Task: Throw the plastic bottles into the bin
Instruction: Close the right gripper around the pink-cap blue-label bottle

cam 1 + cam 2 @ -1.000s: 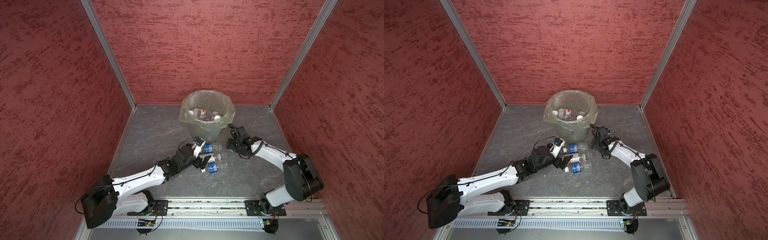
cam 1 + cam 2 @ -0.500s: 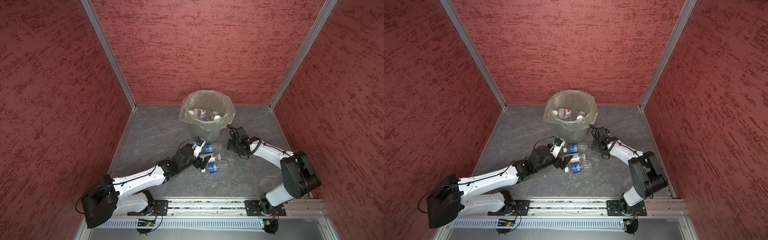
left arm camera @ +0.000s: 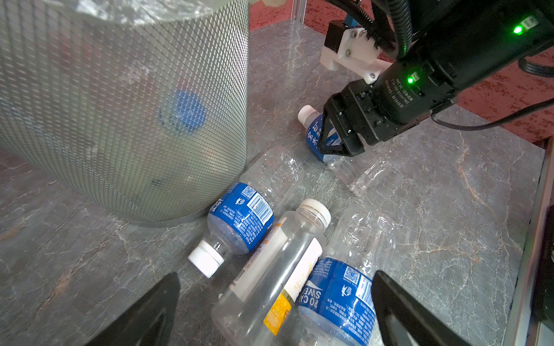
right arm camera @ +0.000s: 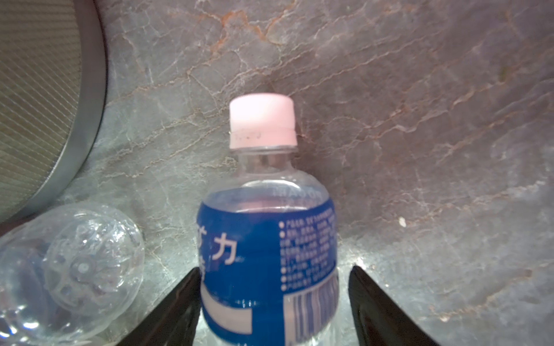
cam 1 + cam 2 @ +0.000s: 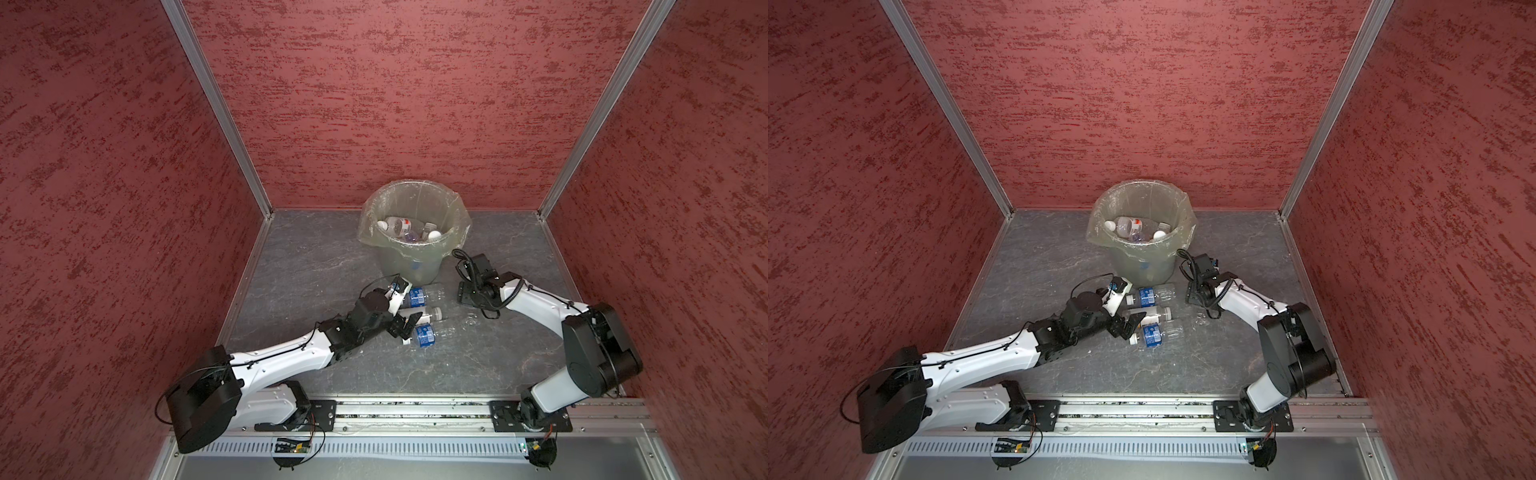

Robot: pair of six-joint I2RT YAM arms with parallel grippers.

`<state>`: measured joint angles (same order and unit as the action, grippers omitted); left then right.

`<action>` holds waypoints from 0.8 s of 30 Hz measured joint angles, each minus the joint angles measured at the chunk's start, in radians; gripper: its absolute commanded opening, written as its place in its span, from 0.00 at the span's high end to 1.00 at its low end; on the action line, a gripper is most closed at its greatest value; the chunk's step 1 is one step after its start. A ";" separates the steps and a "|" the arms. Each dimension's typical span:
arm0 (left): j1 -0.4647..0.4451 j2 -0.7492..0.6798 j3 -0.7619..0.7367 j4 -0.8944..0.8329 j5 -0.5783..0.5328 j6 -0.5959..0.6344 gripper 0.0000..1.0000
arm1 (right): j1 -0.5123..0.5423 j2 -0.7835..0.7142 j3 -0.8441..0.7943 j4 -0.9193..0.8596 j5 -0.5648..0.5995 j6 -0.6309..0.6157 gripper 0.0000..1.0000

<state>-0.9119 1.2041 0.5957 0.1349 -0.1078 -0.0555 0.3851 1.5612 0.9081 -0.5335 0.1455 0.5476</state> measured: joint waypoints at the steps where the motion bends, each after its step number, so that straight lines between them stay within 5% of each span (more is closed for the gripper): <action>1: 0.000 0.000 0.000 0.000 0.000 0.000 0.01 | -0.003 0.000 0.000 -0.004 -0.002 -0.006 0.24; 24: 0.000 -0.014 0.001 -0.023 -0.024 0.000 0.01 | -0.080 0.107 0.071 -0.080 -0.042 -0.137 0.24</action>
<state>-0.9119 1.1904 0.5964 0.1123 -0.1318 -0.0555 0.3046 1.6684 0.9791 -0.6132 0.1036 0.4103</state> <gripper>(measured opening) 0.994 0.757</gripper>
